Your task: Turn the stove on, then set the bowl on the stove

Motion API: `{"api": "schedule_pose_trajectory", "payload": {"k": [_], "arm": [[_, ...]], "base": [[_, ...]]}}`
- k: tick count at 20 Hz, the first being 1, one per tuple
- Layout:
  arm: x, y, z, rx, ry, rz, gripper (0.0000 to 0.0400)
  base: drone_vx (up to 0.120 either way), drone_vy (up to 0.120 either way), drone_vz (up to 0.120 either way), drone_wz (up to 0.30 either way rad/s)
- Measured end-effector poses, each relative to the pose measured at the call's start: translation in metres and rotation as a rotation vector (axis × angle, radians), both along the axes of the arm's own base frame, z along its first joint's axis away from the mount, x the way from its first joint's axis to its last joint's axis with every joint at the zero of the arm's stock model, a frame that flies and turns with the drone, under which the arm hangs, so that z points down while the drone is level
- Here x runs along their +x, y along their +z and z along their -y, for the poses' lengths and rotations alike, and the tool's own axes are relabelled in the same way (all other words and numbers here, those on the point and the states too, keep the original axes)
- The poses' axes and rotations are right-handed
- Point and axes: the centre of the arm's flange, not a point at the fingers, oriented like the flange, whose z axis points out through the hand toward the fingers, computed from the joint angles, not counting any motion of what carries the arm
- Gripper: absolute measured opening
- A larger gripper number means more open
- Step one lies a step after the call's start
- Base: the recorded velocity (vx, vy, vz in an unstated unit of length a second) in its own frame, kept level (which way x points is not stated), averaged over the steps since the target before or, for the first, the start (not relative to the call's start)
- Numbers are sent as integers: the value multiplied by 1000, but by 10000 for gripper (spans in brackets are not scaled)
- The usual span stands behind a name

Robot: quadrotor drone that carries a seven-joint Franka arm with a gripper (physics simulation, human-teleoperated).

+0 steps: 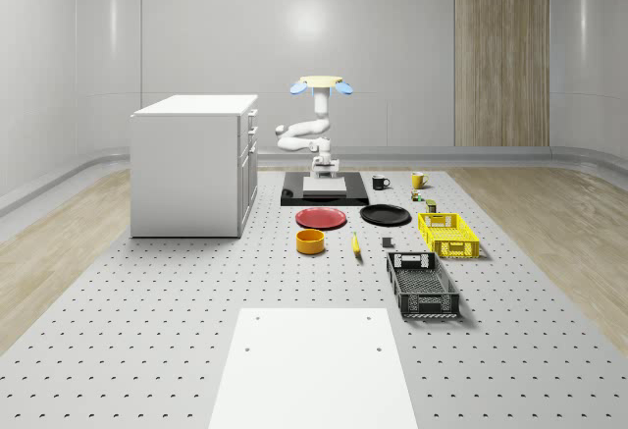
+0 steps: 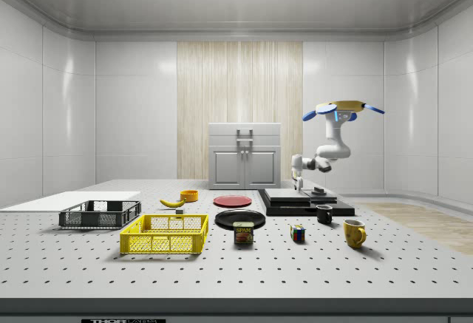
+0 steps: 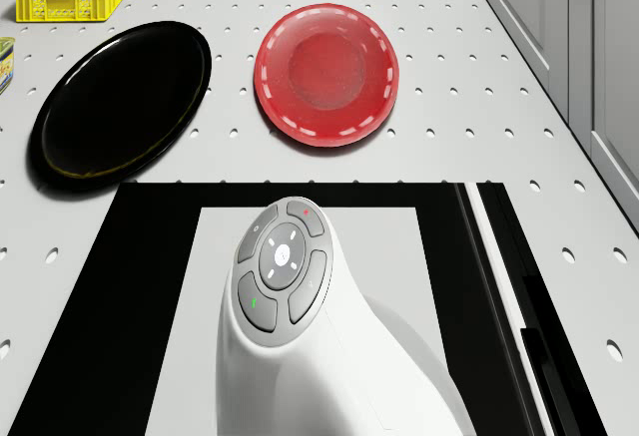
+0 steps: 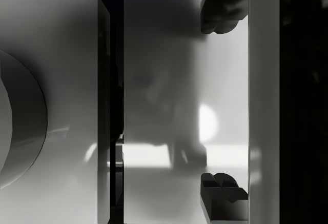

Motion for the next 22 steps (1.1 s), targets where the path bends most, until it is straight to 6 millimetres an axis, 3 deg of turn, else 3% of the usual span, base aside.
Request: {"api": "schedule_pose_trajectory", "payload": {"k": [22], "arm": [[0, 0, 0, 0, 0, 0, 400]], "base": [[120, -2, 0, 0]]}}
